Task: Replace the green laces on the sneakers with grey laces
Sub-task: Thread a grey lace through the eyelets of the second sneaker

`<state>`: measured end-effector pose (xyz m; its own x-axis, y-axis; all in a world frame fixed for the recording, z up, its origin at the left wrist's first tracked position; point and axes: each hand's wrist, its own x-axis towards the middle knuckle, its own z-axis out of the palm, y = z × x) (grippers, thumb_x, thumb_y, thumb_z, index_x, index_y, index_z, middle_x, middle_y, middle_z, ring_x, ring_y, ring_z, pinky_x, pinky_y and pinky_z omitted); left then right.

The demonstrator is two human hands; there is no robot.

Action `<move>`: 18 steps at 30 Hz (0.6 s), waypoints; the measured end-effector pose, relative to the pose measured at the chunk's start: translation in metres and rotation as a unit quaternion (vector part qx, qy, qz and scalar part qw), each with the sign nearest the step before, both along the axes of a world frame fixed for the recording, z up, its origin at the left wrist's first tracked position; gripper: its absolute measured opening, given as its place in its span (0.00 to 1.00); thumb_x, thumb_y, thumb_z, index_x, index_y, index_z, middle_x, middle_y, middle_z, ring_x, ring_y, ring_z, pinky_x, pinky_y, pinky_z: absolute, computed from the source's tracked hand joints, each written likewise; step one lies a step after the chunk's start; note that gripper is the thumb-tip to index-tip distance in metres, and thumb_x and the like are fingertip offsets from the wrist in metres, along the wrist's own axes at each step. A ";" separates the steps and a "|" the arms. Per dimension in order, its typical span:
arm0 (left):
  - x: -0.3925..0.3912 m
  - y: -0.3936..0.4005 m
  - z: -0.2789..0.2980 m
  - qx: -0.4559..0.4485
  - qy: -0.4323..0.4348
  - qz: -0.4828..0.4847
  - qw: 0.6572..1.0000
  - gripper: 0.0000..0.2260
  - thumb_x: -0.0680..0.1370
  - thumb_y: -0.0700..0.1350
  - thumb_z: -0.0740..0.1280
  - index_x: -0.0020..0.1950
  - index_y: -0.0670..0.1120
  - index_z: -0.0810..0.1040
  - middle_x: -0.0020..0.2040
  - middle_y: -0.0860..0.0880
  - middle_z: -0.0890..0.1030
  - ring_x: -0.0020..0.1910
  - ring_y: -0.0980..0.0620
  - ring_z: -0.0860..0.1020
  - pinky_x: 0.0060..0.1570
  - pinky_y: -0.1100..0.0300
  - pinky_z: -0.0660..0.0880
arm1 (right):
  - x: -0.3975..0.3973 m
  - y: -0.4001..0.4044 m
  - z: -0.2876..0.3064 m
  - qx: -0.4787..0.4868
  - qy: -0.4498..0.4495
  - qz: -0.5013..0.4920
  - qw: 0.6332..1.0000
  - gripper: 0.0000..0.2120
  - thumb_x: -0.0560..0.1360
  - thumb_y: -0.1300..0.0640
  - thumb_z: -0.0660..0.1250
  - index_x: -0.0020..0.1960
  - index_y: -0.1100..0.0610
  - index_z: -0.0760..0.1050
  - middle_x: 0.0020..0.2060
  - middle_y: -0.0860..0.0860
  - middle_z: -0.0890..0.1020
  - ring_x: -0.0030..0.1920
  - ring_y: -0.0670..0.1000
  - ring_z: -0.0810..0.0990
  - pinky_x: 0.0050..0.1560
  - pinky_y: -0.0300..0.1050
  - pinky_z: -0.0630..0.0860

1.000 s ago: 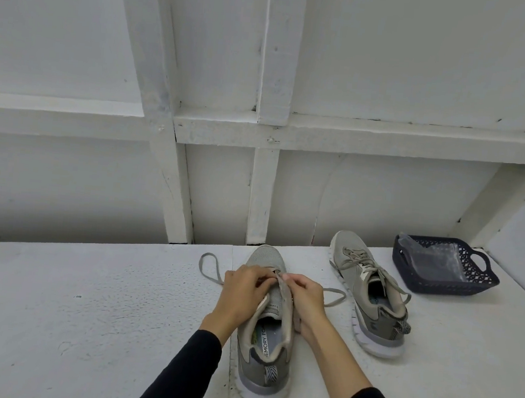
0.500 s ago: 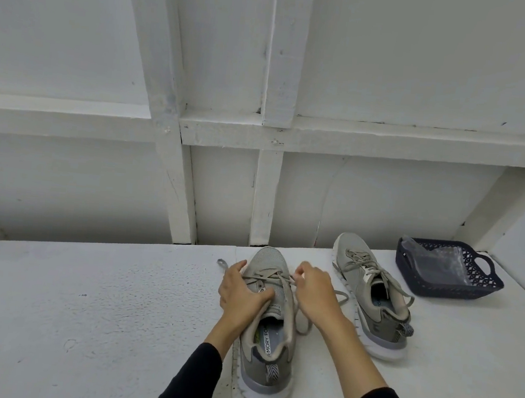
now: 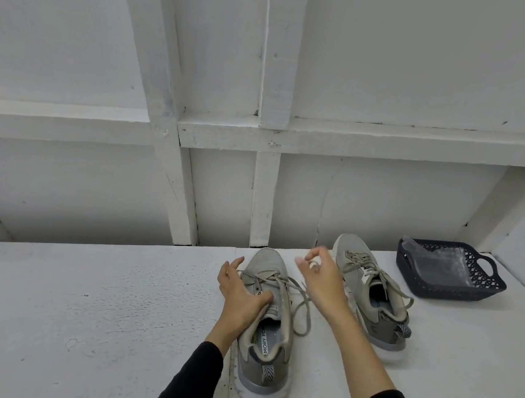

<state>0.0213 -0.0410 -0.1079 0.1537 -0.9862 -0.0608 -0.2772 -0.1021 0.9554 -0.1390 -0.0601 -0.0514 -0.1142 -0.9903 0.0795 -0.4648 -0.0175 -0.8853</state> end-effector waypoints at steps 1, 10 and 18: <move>-0.001 0.000 0.000 -0.016 -0.002 -0.005 1.000 0.37 0.69 0.40 0.73 0.71 0.56 0.57 0.74 0.52 0.49 0.73 0.53 0.52 0.66 0.60 0.58 | -0.001 0.002 -0.009 0.031 0.064 0.021 0.997 0.09 0.77 0.47 0.66 0.46 0.52 0.71 0.28 0.47 0.69 0.29 0.47 0.68 0.31 0.43 0.62; -0.004 -0.001 0.000 -0.087 -0.038 -0.034 0.995 0.36 0.68 0.39 0.72 0.69 0.59 0.59 0.71 0.63 0.46 0.72 0.55 0.57 0.64 0.71 0.64 | -0.012 0.002 0.001 0.090 -0.136 0.017 0.987 0.10 0.80 0.58 0.63 0.40 0.57 0.78 0.39 0.53 0.78 0.40 0.49 0.74 0.41 0.35 0.71; -0.003 -0.006 -0.004 -0.053 -0.062 -0.036 0.996 0.31 0.69 0.42 0.73 0.67 0.54 0.62 0.73 0.59 0.49 0.73 0.53 0.54 0.65 0.63 0.60 | -0.022 0.003 0.016 0.036 -0.167 -0.065 0.983 0.14 0.82 0.52 0.57 0.39 0.55 0.66 0.29 0.48 0.68 0.26 0.45 0.63 0.27 0.38 0.65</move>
